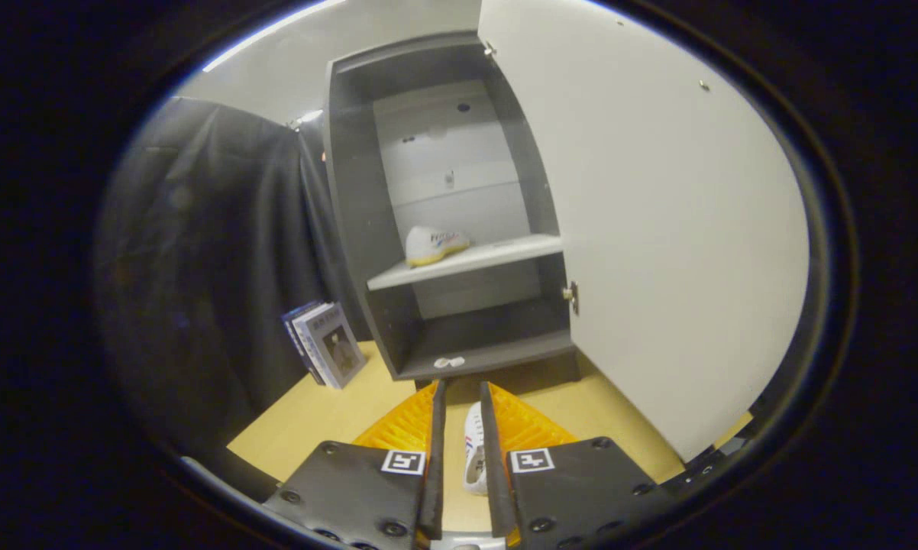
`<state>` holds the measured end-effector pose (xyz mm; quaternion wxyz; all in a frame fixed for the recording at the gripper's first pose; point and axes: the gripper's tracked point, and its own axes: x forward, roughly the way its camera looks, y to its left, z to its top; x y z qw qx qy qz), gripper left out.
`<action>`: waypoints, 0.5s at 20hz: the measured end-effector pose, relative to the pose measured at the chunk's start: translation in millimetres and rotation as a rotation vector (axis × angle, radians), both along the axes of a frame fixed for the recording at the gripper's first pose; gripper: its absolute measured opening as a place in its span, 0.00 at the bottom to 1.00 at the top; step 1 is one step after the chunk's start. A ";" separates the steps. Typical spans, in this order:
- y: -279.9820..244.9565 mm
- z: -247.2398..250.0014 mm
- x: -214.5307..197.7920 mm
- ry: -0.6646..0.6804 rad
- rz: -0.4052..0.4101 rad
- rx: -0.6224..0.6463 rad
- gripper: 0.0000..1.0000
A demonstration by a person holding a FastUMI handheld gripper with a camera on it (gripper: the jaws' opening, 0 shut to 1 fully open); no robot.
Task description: Open the shoe cabinet door, grab the shoes and put them into the shoe cabinet, then close the shoe cabinet door.
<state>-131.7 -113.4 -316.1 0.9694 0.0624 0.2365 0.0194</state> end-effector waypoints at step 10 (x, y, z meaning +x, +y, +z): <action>5.9 -182.5 5.8 0.235 -0.060 0.001 0.26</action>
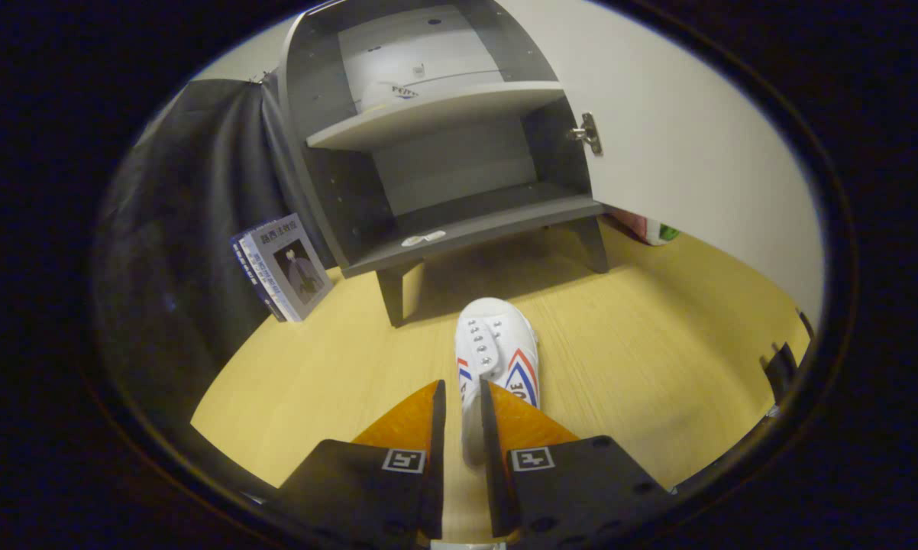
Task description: Open the shoe cabinet door, grab the shoes and put them into the shoe cabinet, then close the shoe cabinet door.
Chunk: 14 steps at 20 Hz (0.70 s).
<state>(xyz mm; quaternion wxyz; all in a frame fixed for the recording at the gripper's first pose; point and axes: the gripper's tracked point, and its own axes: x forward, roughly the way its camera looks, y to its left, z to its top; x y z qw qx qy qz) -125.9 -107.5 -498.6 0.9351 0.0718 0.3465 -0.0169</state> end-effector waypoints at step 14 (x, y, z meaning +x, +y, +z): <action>8.7 -51.2 48.0 0.036 -0.005 -0.079 0.24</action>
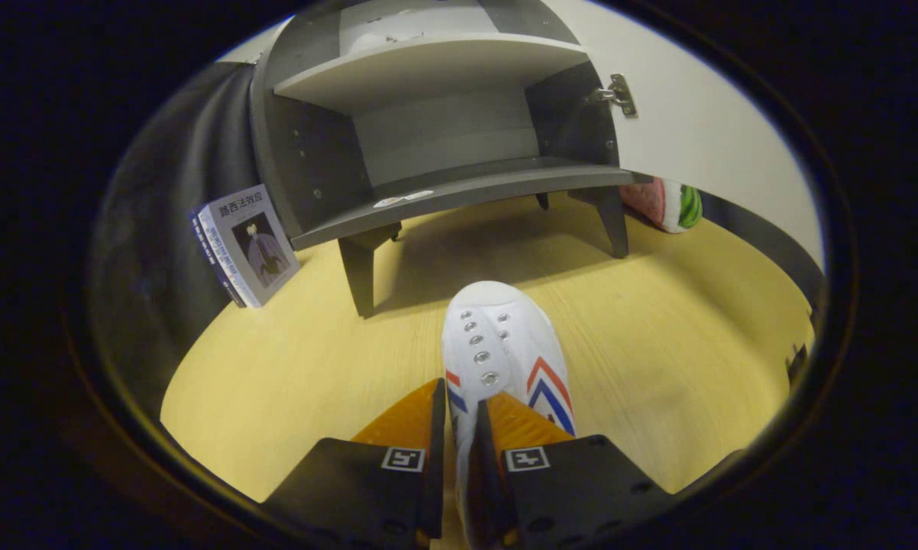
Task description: Open the shoe cabinet door, grab the shoes and put them into the shoe cabinet, then close the shoe cabinet door.
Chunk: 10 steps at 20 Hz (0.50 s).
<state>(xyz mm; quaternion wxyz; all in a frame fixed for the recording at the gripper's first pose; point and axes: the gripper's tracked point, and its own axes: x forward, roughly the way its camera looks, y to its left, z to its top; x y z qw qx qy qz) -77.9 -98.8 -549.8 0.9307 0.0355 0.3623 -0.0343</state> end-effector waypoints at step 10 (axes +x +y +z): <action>-1.5 43.3 12.2 -0.012 -0.031 -0.033 0.02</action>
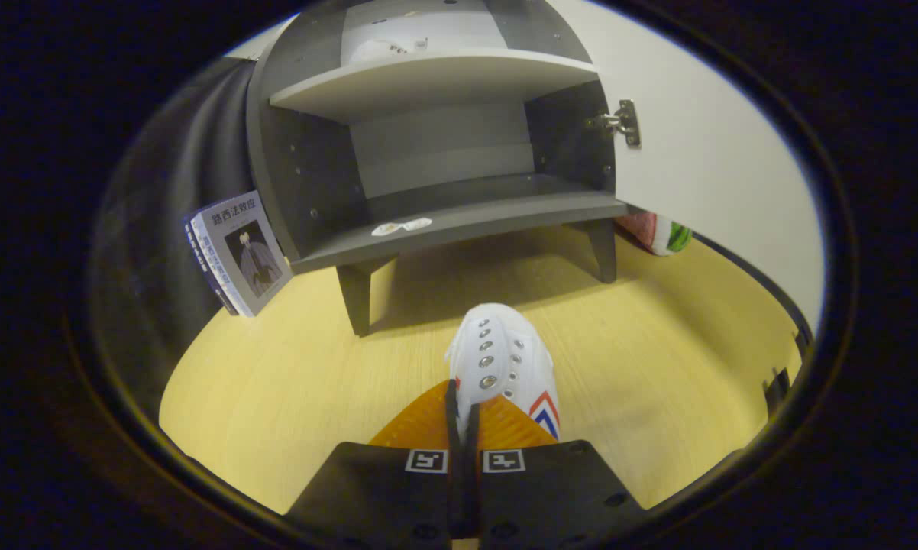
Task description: Open the shoe cabinet door, grab the shoes and put them into the shoe cabinet, then close the shoe cabinet door.
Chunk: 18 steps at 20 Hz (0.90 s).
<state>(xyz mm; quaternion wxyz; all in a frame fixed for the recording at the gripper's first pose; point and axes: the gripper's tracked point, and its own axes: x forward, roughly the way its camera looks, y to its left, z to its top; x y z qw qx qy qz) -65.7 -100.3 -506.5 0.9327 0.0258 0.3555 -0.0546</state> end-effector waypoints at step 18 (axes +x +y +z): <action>19.2 271.6 52.5 -0.331 -0.066 -0.086 0.02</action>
